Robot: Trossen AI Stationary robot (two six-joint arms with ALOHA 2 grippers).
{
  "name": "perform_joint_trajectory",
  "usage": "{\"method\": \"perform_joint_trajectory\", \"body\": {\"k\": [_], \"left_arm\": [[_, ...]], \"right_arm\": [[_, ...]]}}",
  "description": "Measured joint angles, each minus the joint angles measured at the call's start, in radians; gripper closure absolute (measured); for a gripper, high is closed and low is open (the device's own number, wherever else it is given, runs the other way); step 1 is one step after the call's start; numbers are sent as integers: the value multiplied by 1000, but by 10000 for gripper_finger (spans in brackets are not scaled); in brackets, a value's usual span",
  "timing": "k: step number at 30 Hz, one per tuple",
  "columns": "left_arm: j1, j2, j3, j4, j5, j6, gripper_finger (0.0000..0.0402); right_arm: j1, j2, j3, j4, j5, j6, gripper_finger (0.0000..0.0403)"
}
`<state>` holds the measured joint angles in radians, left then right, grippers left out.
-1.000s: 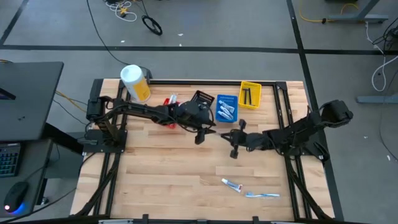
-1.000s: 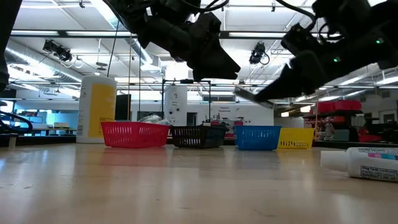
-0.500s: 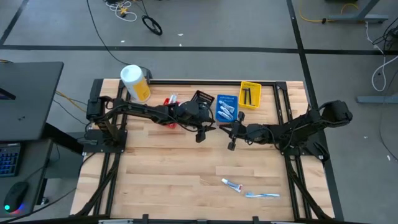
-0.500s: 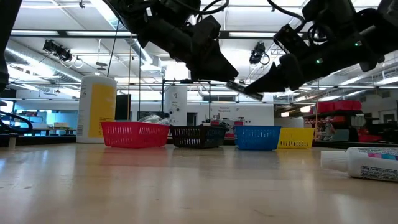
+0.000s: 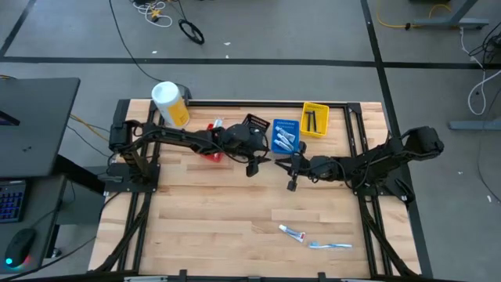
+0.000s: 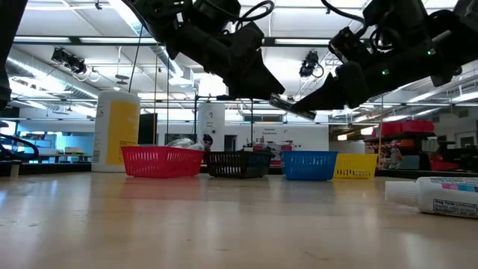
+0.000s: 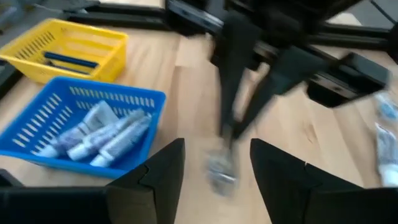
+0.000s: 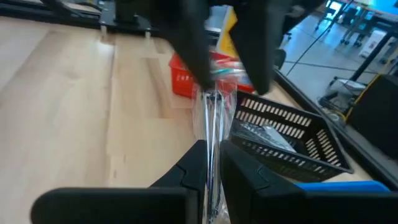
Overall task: Pick & Place Travel size toiletries
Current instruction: Put the nail cutter into the black bin
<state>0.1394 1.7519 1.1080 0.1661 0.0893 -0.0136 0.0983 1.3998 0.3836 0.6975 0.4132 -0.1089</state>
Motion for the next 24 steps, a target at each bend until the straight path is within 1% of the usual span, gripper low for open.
{"method": "perform_joint_trajectory", "body": {"k": [5, 9, 12, 24], "left_arm": [[0, 0, 0, -51, 0, -5, 190], [0, 0, 0, -51, 0, 19, 191], [0, 0, 0, -43, 0, 26, 207], [1, 0, 0, -24, -1, 39, 293]], "right_arm": [[-9, 0, 0, 15, 10, -12, 360], [-15, 0, 0, 49, 3, -13, 360], [-21, 0, 0, 55, 3, -12, 360], [-26, 0, 0, 55, -7, -5, 360]]}}
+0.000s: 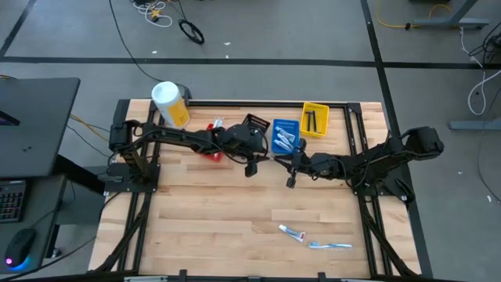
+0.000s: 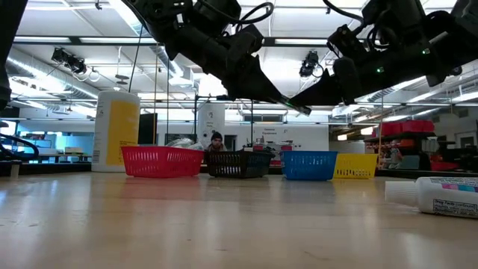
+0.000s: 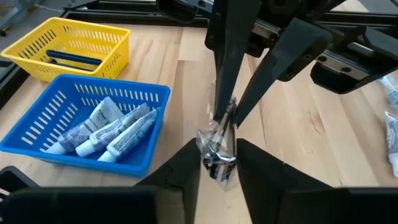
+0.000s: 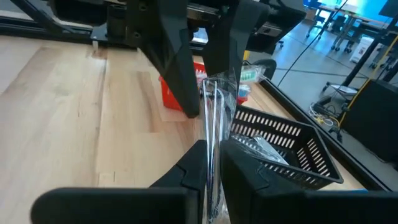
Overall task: Pick & Place Travel size toiletries
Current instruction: Put the nail cutter into the black bin
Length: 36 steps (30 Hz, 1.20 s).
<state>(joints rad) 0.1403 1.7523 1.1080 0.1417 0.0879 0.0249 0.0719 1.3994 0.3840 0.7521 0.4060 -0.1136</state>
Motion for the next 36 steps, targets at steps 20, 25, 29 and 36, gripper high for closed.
{"method": "perform_joint_trajectory", "body": {"k": [20, 25, 29, 36], "left_arm": [[0, 0, 0, -8, 0, 60, 329], [-1, 0, -1, -14, -1, 60, 328], [-1, 0, -1, -32, -47, 60, 324], [28, 0, 0, -78, -229, 41, 329]], "right_arm": [[-41, 0, 0, -10, -87, 17, 358], [-92, 0, 0, -15, -204, 80, 334], [-122, 0, 0, -34, -212, 83, 303], [-150, -13, 0, -46, -28, 85, 274]]}}
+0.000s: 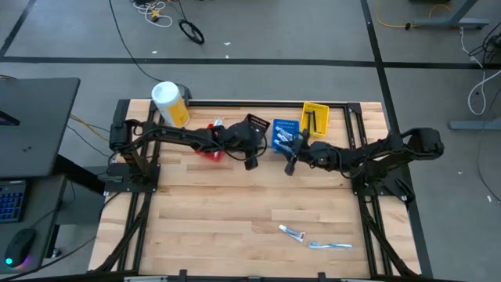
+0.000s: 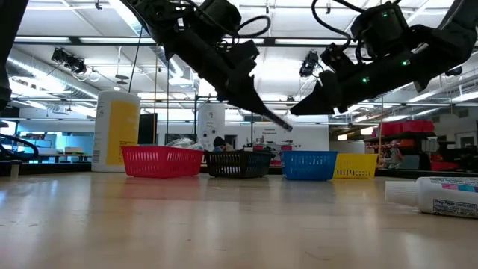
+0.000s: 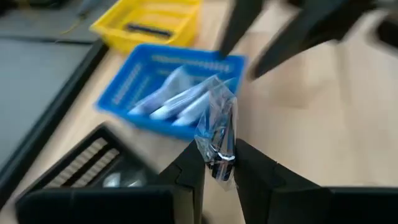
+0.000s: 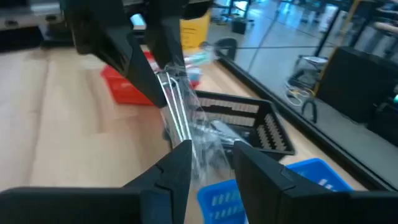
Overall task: Pick & Place Travel size toiletries
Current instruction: Put the nail cutter into the black bin
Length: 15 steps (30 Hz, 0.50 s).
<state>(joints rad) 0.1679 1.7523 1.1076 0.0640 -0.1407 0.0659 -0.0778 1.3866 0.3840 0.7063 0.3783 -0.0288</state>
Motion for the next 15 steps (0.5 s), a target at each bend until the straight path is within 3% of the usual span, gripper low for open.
{"method": "perform_joint_trajectory", "body": {"k": [5, 9, 12, 15], "left_arm": [[64, 0, 0, -102, -156, -95, 327], [132, 0, 0, -177, -205, -204, 328], [180, 0, 0, -194, -204, -271, 324], [222, 0, 0, -172, -109, -290, 324]], "right_arm": [[-1, -4, 0, -18, -115, 37, 272], [-1, -4, 0, -37, -194, 71, 272], [-1, -4, 0, -39, -205, 95, 272], [-1, -4, 0, -50, -205, 100, 272]]}}
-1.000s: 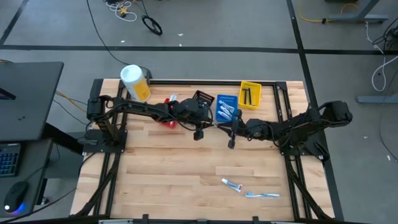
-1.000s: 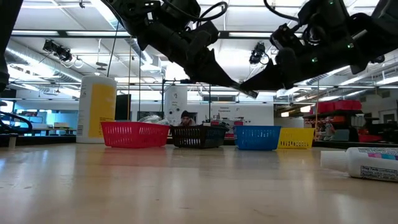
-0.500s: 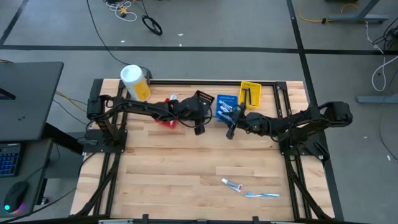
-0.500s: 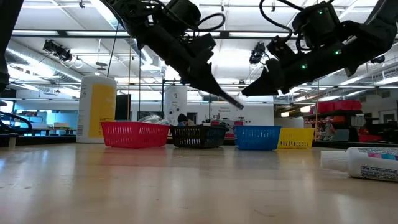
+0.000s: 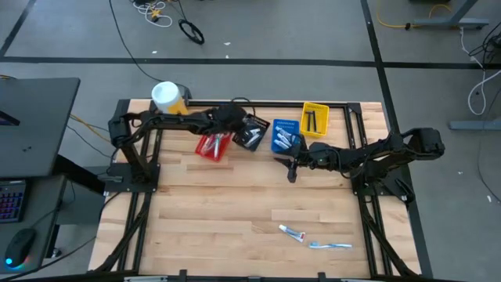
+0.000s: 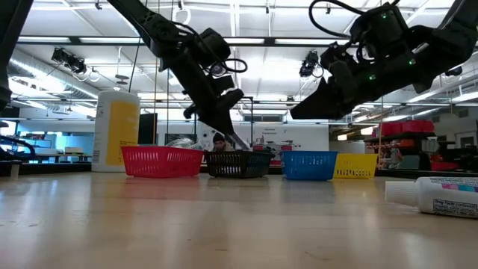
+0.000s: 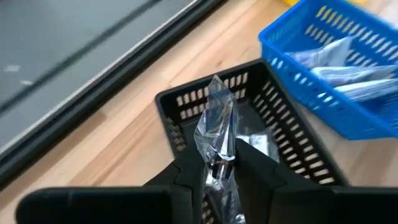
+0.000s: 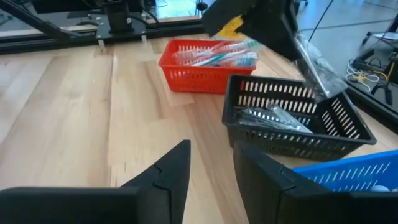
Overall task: Pick & Place Travel size toiletries
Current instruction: Put the nail cutter into the black bin, then put the purple toothpaste into the blue bin
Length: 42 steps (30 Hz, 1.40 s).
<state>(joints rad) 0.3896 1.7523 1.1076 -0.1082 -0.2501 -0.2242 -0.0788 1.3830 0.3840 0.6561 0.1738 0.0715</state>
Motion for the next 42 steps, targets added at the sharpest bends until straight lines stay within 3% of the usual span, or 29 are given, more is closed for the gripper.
{"method": "perform_joint_trajectory", "body": {"k": [3, 7, 13, 18, 28, 36, 39, 42], "left_arm": [[19, 0, 0, 15, 75, 20, 327], [18, 0, 0, 20, 80, 115, 324], [15, 83, 2, 58, 87, 164, 321], [15, 131, 0, 76, -2, 178, 323], [14, 131, 0, 63, 35, 210, 253], [-28, 78, 42, 8, 18, 208, 214], [-55, 58, 81, -49, -15, 214, 212], [-86, 37, 128, -110, -23, 210, 214]], "right_arm": [[0, 0, 0, -5, 0, 0, 272], [0, 0, 0, -4, -27, 0, 272], [3, 0, 0, -10, -228, 0, 272], [29, 0, 0, -39, -338, 7, 271], [114, 0, 0, -110, -395, 126, 238], [286, 0, 29, -170, -384, 258, 233], [367, 0, 114, -353, -338, 273, 233], [452, 0, 221, -621, -220, 280, 233]]}}
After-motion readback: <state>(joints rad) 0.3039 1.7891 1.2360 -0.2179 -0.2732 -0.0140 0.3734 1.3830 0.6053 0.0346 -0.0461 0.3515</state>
